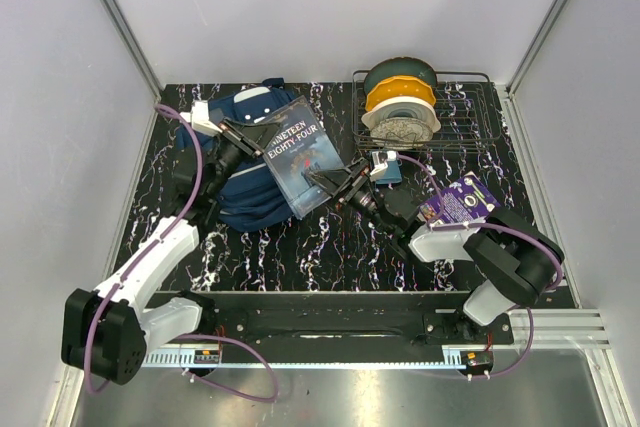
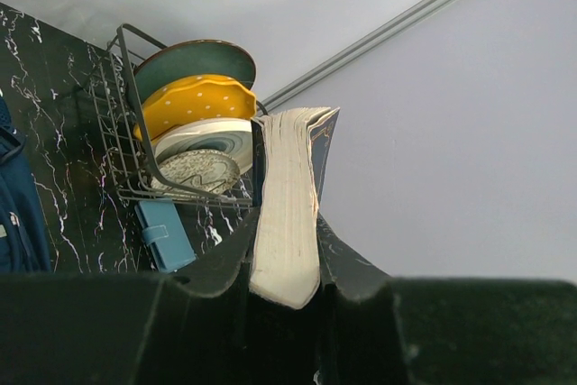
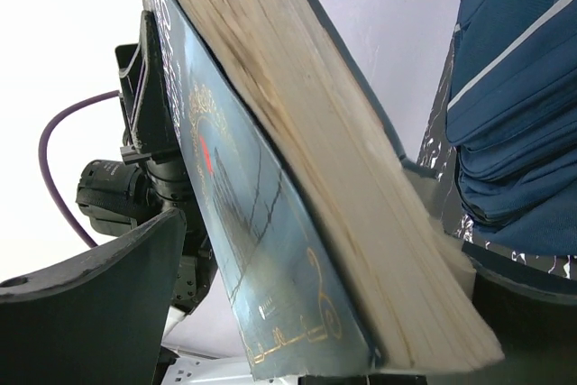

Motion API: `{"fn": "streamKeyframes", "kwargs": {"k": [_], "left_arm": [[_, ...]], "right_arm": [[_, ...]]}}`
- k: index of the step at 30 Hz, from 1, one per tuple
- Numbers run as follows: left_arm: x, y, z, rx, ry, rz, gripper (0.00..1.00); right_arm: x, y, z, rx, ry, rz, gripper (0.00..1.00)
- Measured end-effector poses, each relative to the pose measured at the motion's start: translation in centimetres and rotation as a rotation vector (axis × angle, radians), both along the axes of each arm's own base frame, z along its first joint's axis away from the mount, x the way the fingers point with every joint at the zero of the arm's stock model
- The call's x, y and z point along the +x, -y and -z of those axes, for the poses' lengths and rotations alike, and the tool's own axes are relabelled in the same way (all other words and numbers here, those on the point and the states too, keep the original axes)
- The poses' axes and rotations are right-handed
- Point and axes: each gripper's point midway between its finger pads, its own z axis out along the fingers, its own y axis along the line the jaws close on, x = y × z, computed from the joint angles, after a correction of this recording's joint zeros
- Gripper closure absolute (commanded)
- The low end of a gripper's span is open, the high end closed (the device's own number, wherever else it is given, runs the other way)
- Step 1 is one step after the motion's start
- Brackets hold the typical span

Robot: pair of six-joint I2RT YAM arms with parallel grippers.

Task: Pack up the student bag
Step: Pick up the book from the center of the board.

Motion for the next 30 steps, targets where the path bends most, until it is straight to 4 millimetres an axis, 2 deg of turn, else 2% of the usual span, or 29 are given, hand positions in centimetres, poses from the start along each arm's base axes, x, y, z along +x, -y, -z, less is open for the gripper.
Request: {"fn": "streamKeyframes", "kwargs": {"k": [8,12,23,24,25,27,30], "left_arm": [[0.9,-0.2,-0.8,0.000,0.009,-0.012,1.00],[1.3,-0.4,-0.9,0.008,0.012,-0.022,1.00],[1.8,-0.5,-0.7,0.008,0.012,-0.028,1.00],[1.8,-0.6,-0.7,0.007,0.012,-0.029,1.00],[1.8,-0.6,-0.7,0.007,0.013,-0.029,1.00],[1.8,-0.6,-0.8,0.005,0.016,-0.031,1.00],[1.6,-0.9,-1.0,-0.004,0.028,-0.041,1.00]], "right_arm": [[-0.9,0.1,0.4,0.007,-0.025,0.002,0.00],[-1.3,0.1,-0.2,0.026,-0.014,-0.004,0.00],[-1.0,-0.8,-0.4,0.053,-0.044,-0.007,0.02],[-0.9,-0.8,-0.4,0.051,-0.040,-0.001,0.04],[-0.8,-0.7,-0.4,0.050,-0.036,0.007,0.12],[-0.7,-0.7,-0.5,0.044,-0.026,0.015,0.21],[-0.3,-0.5,-0.4,0.039,-0.023,0.026,0.43]]}}
